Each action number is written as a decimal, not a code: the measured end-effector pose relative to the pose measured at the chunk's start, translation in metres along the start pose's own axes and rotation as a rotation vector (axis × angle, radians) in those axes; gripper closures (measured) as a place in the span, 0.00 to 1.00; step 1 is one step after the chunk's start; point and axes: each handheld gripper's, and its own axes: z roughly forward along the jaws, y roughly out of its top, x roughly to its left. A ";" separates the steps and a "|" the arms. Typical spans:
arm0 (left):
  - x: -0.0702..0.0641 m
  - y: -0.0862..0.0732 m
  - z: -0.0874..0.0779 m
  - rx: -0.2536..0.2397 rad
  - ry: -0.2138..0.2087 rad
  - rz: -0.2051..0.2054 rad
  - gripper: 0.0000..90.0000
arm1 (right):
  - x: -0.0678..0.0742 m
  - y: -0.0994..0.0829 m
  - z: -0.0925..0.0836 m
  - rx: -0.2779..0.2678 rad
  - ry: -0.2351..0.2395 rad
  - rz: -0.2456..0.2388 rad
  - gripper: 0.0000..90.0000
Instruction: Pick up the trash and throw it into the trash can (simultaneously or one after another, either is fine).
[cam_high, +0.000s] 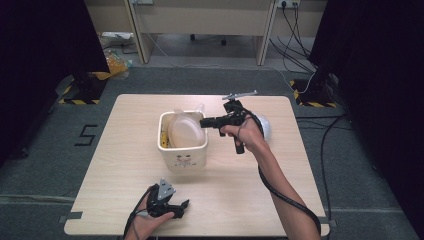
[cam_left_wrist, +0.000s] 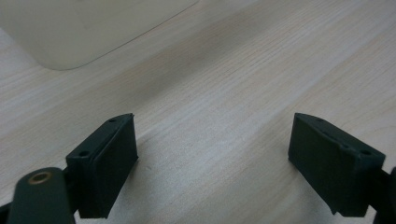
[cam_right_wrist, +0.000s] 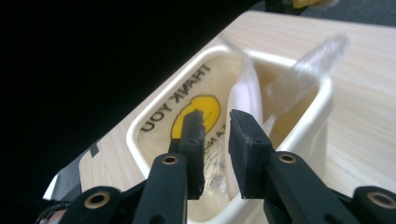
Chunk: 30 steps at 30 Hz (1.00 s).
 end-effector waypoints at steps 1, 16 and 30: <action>0.000 0.000 0.000 0.000 0.000 0.000 0.16 | 0.000 0.001 -0.002 -0.004 -0.006 0.002 0.81; 0.000 0.000 -0.001 0.007 -0.002 0.004 0.16 | -0.053 -0.018 -0.063 -0.108 -0.167 0.107 0.64; 0.000 0.000 0.000 0.004 -0.001 -0.001 0.16 | -0.102 -0.053 -0.087 -0.105 -0.342 0.160 0.55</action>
